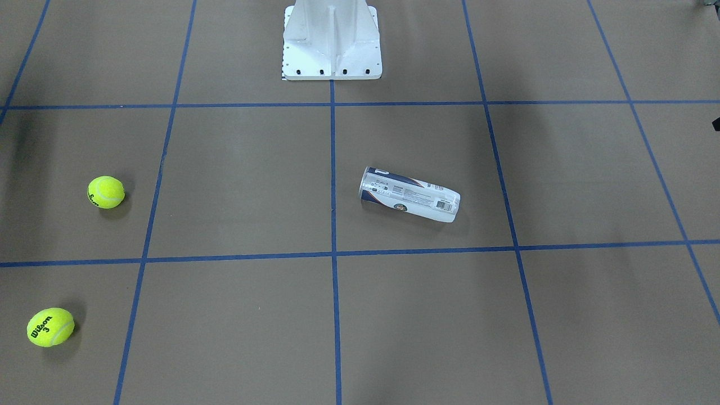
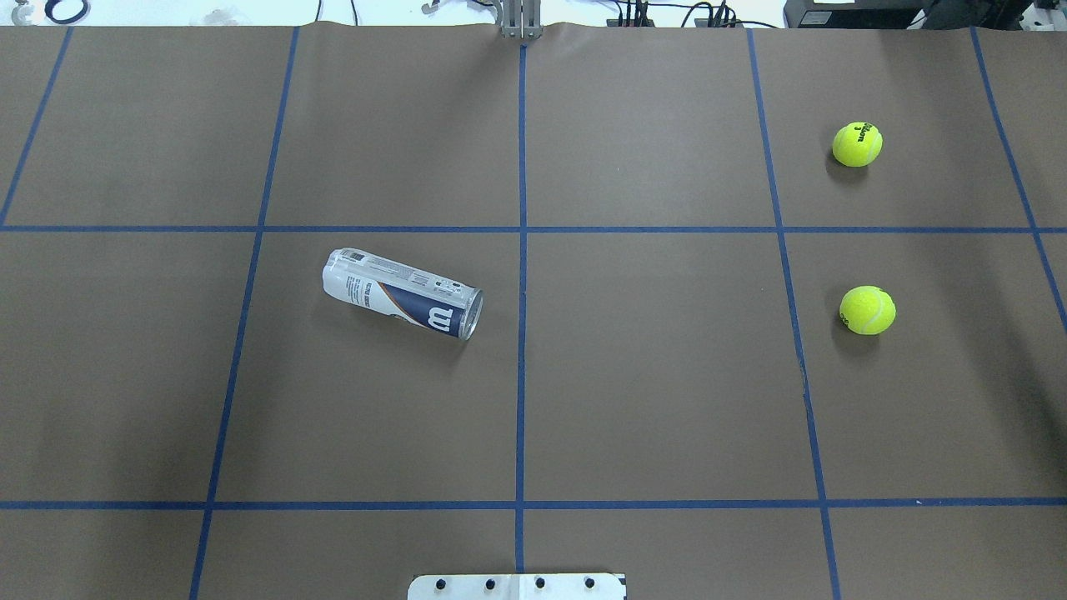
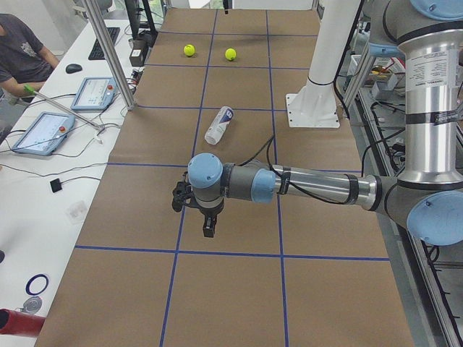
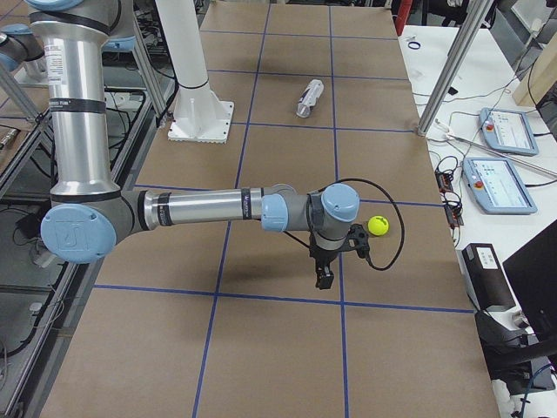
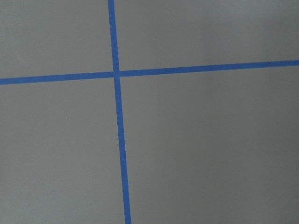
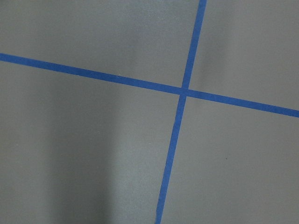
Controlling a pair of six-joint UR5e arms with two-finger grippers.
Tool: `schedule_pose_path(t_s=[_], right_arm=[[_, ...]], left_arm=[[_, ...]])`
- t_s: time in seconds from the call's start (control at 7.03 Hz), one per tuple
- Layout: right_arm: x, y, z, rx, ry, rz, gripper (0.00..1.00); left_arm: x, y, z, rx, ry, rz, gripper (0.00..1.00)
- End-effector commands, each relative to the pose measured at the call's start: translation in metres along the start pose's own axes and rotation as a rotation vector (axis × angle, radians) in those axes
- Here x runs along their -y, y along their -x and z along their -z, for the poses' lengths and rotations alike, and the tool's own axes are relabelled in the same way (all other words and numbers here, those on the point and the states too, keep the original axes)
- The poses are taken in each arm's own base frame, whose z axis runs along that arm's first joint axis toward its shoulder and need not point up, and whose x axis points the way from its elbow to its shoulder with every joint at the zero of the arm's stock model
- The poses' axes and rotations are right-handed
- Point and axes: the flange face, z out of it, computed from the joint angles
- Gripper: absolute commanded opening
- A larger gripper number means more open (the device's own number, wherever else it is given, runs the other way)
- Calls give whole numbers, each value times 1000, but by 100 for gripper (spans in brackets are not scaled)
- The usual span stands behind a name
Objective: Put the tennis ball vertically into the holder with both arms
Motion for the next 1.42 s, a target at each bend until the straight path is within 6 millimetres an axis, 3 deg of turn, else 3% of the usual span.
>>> schedule_pose_path(t_s=[0.0,0.14,0.28,0.43,0.71,0.85,1.14,1.28], right_arm=[[-1,0,0,6,0,-1,99],[-1,0,-1,9,2,-3,99],[-1,0,-1,12,2,-3,99],[-1,0,-1,12,3,-4,99],[-2,-1,-2,12,4,-5,99],[-2,0,-2,12,5,-4,99],[-2,0,-2,12,5,-4,99],[-1,0,-2,11,4,-3,99]], left_arm=[[1,-3,1,-5,-4,-11,100],[3,-18,12,-18,-24,-17,100],[15,-46,14,-68,-26,47,100],[39,-98,-1,-85,-14,-57,99],[75,-173,1,-118,-73,-260,99],[87,-202,1,-132,-81,-318,88],[115,-324,-21,-79,-151,-544,93],[112,-379,-45,-97,-131,-626,97]])
